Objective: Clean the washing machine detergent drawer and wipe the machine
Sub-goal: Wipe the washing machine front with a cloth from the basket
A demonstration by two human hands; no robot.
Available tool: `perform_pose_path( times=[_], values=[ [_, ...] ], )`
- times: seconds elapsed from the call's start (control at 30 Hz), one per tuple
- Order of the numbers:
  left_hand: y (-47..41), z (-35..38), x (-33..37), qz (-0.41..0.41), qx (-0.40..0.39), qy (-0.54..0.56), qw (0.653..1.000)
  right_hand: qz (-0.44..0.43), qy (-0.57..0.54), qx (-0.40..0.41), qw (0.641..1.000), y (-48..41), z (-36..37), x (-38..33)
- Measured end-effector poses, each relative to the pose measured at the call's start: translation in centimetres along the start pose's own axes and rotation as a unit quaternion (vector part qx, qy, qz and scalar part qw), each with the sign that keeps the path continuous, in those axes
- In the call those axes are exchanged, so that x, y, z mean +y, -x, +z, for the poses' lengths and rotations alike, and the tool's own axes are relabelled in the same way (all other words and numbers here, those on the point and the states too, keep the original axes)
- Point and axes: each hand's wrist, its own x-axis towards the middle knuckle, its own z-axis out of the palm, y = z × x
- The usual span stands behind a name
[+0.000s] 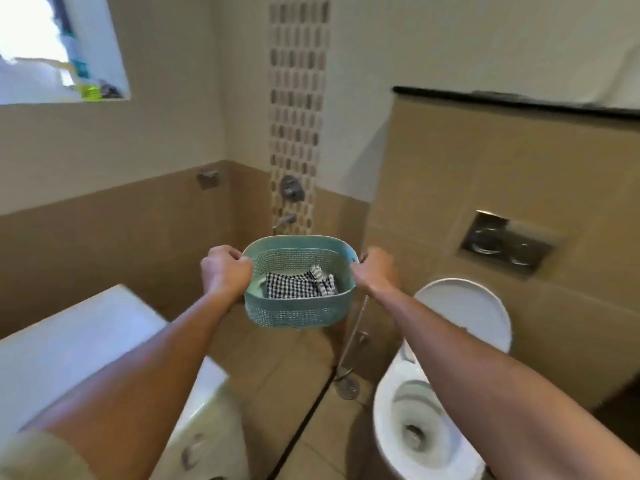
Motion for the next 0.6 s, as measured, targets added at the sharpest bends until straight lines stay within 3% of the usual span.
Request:
perform_pose_path(
  times=[0.27, 0.43, 0.6],
  values=[
    [1.0, 11.7, 17.3, 0.111, -0.075, 0.107, 0.985, 0.052, -0.010, 0.115, 0.992, -7.4, -18.3, 7.6],
    [-0.6, 16.4, 28.9, 0.196, -0.133, 0.186, 0.954, 0.046, -0.033, 0.204, 0.977, -12.2, -29.0, 8.3],
    [-2.4, 18.6, 40.0, 0.263, -0.133, 0.216, 0.931, 0.023, -0.028, 0.275, 0.961, -15.9, -38.9, 6.3]
  ],
)
